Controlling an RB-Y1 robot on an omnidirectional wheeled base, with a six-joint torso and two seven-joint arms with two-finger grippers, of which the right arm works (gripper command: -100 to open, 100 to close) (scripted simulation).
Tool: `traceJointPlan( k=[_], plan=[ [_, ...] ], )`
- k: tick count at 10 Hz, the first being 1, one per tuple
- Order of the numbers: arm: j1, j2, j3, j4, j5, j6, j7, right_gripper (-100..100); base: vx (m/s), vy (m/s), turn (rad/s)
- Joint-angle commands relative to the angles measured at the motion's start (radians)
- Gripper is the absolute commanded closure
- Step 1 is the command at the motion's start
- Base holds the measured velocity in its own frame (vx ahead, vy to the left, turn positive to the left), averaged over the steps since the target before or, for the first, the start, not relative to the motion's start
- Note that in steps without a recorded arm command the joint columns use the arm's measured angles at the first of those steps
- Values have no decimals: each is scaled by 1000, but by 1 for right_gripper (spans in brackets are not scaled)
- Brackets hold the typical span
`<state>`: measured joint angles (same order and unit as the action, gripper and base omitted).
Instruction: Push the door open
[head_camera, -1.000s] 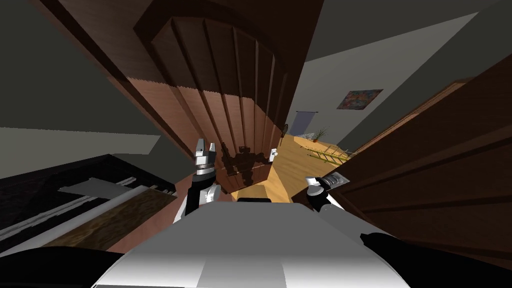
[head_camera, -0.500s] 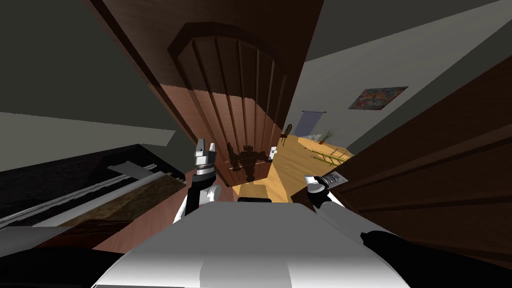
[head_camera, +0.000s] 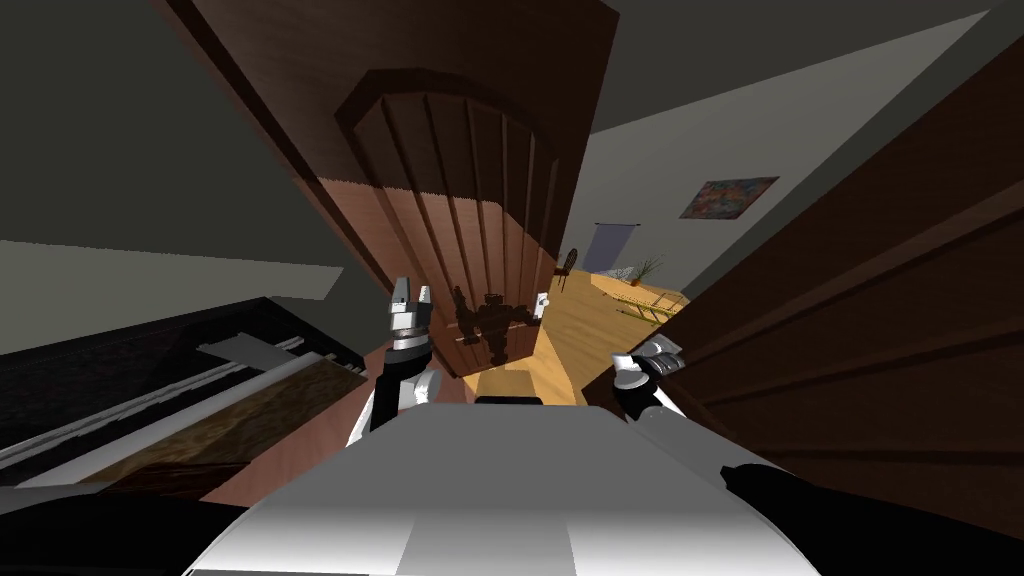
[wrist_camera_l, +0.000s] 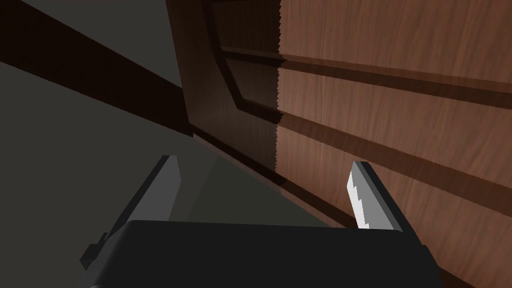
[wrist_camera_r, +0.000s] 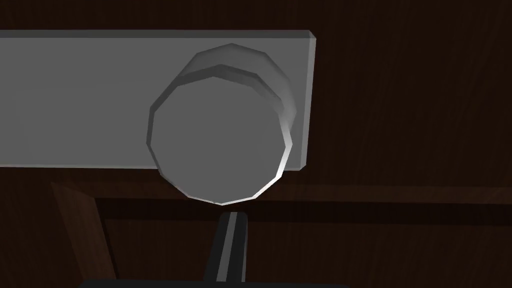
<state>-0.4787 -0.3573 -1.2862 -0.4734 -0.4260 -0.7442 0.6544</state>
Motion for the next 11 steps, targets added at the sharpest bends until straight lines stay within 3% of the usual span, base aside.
traceJointPlan(
  k=[1,6,7,11],
  plan=[
    [-8,4,-9,4,-1,-13,12,-100,-10,220,63],
    [-31,24,-50,-2,-9,-50,57,-100,53,219,46],
    [-28,22,-45,-1,-8,-45,51,-100,44,86,-2],
    [-23,20,-55,0,-14,-60,56,-100,-24,-170,65]
  ],
)
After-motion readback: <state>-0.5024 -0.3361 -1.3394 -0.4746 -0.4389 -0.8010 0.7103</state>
